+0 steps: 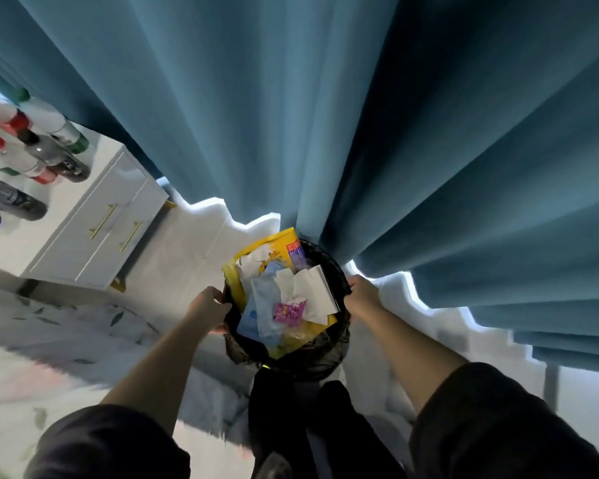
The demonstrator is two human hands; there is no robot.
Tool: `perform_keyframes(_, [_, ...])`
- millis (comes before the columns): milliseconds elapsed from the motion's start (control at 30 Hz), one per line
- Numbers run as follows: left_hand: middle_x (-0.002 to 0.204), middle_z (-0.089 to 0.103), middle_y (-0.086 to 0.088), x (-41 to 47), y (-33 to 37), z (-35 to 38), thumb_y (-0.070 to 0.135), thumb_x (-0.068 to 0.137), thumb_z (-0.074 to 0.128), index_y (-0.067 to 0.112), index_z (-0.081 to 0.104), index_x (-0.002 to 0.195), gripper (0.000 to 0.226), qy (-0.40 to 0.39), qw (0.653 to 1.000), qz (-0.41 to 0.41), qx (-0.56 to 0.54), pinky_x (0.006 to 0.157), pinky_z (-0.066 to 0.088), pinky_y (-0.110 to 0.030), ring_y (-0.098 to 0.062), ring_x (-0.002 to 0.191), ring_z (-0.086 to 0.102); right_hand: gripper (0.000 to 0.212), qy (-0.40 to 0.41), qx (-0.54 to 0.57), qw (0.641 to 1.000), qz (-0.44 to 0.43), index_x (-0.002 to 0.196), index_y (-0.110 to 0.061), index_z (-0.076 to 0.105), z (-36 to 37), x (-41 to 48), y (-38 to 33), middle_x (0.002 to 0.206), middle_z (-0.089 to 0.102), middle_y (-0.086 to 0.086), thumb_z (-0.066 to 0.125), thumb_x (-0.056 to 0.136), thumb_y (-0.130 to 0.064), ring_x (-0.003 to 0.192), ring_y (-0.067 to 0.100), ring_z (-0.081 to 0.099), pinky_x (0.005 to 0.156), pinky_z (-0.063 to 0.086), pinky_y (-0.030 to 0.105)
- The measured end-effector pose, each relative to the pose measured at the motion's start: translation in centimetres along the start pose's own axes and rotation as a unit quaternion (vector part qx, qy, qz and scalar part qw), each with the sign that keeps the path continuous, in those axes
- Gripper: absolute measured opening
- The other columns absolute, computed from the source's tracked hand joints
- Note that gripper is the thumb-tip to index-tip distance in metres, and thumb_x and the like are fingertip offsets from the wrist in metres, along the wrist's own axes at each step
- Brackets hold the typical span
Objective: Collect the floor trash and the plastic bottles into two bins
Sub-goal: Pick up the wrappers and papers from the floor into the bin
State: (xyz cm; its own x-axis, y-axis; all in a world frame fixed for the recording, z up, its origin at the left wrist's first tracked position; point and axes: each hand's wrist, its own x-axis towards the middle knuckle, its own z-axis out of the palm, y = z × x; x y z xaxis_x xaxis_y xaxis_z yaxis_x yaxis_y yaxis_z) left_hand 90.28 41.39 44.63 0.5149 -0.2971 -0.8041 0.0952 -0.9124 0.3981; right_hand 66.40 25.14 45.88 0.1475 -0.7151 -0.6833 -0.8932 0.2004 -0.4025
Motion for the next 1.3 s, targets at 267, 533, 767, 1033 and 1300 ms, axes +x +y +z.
perform_keyframes(267, [0.091,0.056,-0.02,-4.4,8.2,2.3,0.002,0.09,0.054,0.011,0.042,0.076,0.02,-0.116,0.988,0.08,0.062,0.056,0.058,-0.04,-0.031,0.072,0.057,0.017,0.09,0.076,0.989,0.094,0.094,-0.009,0.057,-5.6,-4.5,3.6,0.094,0.06,0.011,0.045,0.084,-0.003,0.091,0.03,0.061,0.078,0.055,0.04])
perform_keyframes(533, [0.079,0.052,-0.013,-7.4,14.2,9.5,0.002,0.088,0.052,0.011,0.043,0.079,0.016,-0.182,0.961,0.161,0.13,0.062,0.057,-0.039,-0.024,0.064,0.054,0.022,0.163,0.161,0.956,0.183,0.095,-0.015,0.057,-9.3,-7.5,11.7,0.091,0.063,0.013,0.046,0.08,-0.004,0.086,0.037,0.064,0.073,0.058,0.047])
perform_keyframes(767, [0.096,0.058,-0.016,-12.7,18.1,20.3,0.005,0.089,0.055,0.012,0.049,0.082,0.011,-0.205,0.939,0.205,0.185,0.07,0.056,-0.04,-0.031,0.087,0.059,0.026,0.193,0.243,0.922,0.234,0.103,-0.02,0.057,-14.2,-10.3,21.6,0.091,0.068,0.01,0.05,0.081,-0.008,0.077,0.03,0.068,0.068,0.06,0.039])
perform_keyframes(1033, [0.109,0.06,-0.02,-19.6,20.3,35.3,0.009,0.089,0.057,0.01,0.05,0.098,0.011,-0.228,0.908,0.235,0.262,0.078,0.057,-0.047,-0.035,0.095,0.062,0.024,0.244,0.35,0.857,0.288,0.101,-0.015,0.059,-19.6,-14.2,34.4,0.087,0.067,0.015,0.048,0.082,-0.004,0.063,0.035,0.067,0.063,0.059,0.048])
perform_keyframes(1300, [0.108,0.059,-0.02,-25.6,21.5,49.3,0.009,0.089,0.057,0.009,0.05,0.1,0.013,-0.266,0.864,0.272,0.329,0.078,0.056,-0.05,-0.033,0.088,0.059,0.02,0.289,0.414,0.796,0.333,0.098,-0.013,0.057,-23.2,-18.2,45.3,0.088,0.066,0.014,0.049,0.083,-0.003,0.067,0.031,0.068,0.061,0.06,0.046])
